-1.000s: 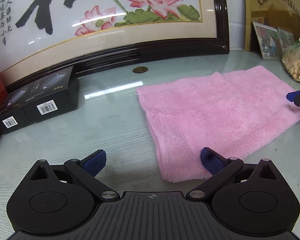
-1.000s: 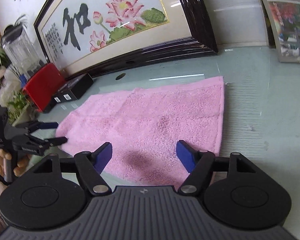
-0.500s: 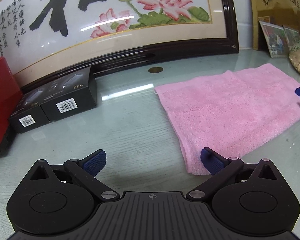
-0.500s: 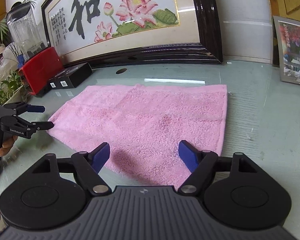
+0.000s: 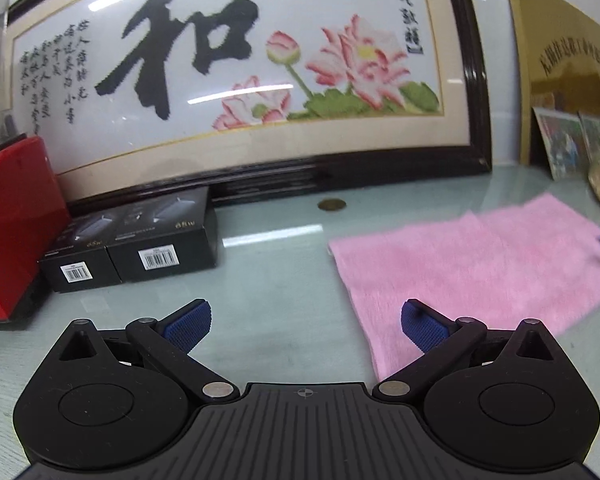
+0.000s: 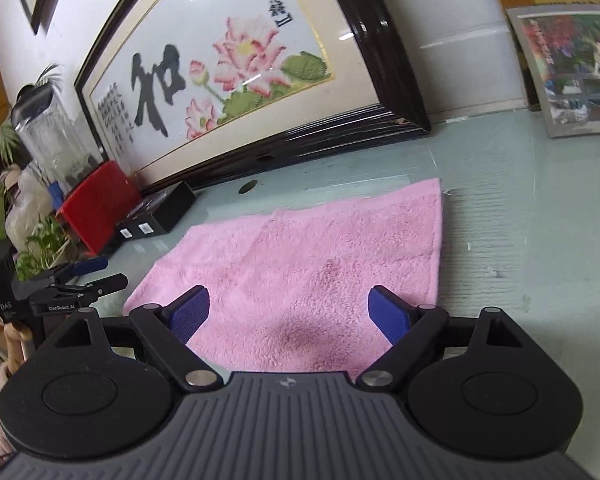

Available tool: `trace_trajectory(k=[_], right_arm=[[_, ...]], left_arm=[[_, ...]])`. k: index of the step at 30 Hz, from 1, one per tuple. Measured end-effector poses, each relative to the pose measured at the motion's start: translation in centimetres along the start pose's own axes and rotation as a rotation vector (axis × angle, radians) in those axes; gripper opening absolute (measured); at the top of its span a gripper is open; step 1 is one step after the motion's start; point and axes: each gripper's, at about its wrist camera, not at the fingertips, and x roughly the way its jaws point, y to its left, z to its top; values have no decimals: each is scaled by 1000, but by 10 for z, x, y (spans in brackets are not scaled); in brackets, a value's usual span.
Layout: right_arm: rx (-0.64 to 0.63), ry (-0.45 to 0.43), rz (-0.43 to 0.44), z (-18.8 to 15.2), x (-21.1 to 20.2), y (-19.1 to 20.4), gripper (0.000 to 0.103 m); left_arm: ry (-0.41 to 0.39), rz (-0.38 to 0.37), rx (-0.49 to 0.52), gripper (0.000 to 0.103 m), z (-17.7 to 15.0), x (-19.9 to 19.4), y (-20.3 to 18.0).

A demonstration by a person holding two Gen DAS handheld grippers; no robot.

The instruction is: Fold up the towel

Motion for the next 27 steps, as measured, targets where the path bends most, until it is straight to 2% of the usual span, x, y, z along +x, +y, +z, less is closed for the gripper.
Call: trace_trajectory(k=[4,10,13,15,17,19,23,27], right_arm=[[27,25,-25,-1,7,-7,89],[88,-49,-3,2,-8,-17,90],[134,-52,14,4,-10,-24,91],[162,-40,3,5,-7,-28,91],[164,-24,-33,4,-2,-28,92],[157,-42,-24,4,-5,-27,92],[172,-84,-31,5,-13,-31,92],[161,-100,-125,6,-15,-36,92]], left_arm=[[108,23,55,103,-2,23,-10],[136,14,28,103,-6,23,-3],[106,48,-5,102,-5,21,1],[59,78,-19,102,-3,17,1],[30,75,-25,102,1,16,-2],[18,57,-19,102,5,18,-7],[41,50,58,103,4,27,-27],[58,81,129,103,-3,31,-38]])
